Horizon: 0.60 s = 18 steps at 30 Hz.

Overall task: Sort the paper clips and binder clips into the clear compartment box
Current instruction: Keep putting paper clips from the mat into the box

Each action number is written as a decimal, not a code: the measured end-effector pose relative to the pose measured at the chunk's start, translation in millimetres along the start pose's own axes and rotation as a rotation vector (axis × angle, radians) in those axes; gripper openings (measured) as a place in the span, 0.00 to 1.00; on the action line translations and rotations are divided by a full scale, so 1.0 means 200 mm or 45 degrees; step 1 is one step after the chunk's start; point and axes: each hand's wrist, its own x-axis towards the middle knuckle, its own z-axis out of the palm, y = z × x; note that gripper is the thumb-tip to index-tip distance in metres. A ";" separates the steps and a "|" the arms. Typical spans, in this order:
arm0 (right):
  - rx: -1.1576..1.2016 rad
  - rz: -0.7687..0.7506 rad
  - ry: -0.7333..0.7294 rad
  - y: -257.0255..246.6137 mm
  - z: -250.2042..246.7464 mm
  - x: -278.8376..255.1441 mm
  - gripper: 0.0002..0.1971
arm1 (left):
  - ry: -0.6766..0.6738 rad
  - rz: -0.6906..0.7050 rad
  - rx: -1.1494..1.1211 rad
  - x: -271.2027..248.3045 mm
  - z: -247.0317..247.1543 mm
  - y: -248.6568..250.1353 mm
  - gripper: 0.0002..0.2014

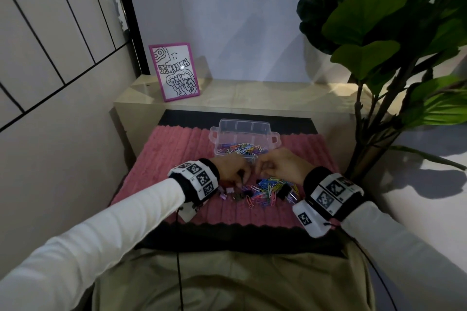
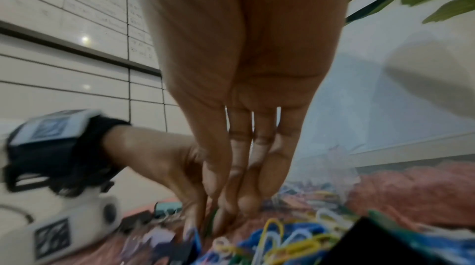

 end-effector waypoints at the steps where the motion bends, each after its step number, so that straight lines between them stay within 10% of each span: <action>1: -0.038 0.005 -0.083 -0.02 0.02 -0.01 0.07 | -0.005 -0.002 -0.032 -0.01 -0.01 -0.01 0.07; 9: -0.327 0.043 -0.316 -0.09 0.17 0.09 0.16 | 0.057 -0.049 0.162 -0.05 0.00 -0.03 0.13; 18: 0.177 0.169 -0.133 -0.03 0.06 0.04 0.12 | 0.300 0.001 -0.080 -0.11 -0.05 -0.09 0.06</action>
